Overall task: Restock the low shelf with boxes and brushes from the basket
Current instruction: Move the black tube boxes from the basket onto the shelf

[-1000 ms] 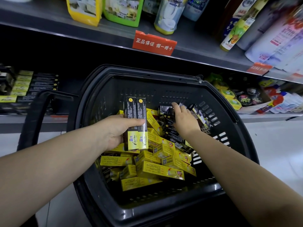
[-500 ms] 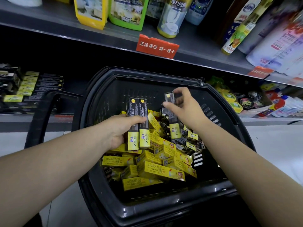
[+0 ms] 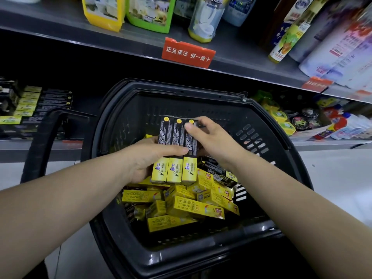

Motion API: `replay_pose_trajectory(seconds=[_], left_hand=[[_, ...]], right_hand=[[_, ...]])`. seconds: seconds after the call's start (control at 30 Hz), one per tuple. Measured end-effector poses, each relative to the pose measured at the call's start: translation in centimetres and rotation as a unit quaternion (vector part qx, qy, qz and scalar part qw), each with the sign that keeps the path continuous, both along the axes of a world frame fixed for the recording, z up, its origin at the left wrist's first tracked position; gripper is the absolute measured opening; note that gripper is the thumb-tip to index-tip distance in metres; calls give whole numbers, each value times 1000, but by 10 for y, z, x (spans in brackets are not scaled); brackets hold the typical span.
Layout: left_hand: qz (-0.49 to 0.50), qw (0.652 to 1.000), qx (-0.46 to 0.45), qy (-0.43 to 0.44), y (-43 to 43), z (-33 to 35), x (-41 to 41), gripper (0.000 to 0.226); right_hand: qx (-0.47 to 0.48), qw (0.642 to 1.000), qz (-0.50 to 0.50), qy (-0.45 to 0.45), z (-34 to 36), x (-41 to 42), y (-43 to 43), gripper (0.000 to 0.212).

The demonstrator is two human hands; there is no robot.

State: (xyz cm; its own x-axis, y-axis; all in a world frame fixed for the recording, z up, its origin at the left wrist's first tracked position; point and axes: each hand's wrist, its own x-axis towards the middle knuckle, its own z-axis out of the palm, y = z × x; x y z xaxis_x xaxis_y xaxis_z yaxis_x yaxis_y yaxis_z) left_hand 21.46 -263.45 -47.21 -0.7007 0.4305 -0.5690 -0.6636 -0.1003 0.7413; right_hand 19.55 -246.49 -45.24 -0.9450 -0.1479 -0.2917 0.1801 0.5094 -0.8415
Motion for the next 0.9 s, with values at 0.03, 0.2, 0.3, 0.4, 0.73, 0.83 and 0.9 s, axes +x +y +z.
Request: replay_pose_trajectory(seconds=[0.03, 0.2, 0.3, 0.4, 0.73, 0.83, 0.9], left_hand=[[10, 1000, -7, 1, 0, 0, -1, 65], [33, 998, -54, 4, 0, -4, -3, 52], [43, 997, -66, -1, -1, -4, -4, 50], [41, 996, -81, 6, 0, -5, -3, 51], [37, 993, -107, 38, -3, 3, 4, 61], [39, 993, -97, 58, -9, 13, 5, 75], [42, 993, -91, 70, -18, 21, 3, 76]], right_hand=[[-15, 1000, 7, -14, 4, -4, 6, 30], [256, 964, -57, 53, 3, -24, 83, 25], [452, 889, 58, -50, -26, -17, 120, 58], [453, 885, 89, -64, -46, -13, 125, 72], [473, 881, 7, 3, -29, -20, 122, 54], [360, 926, -30, 108, 13, -25, 92, 32], [211, 967, -47, 135, 39, -22, 63, 16]])
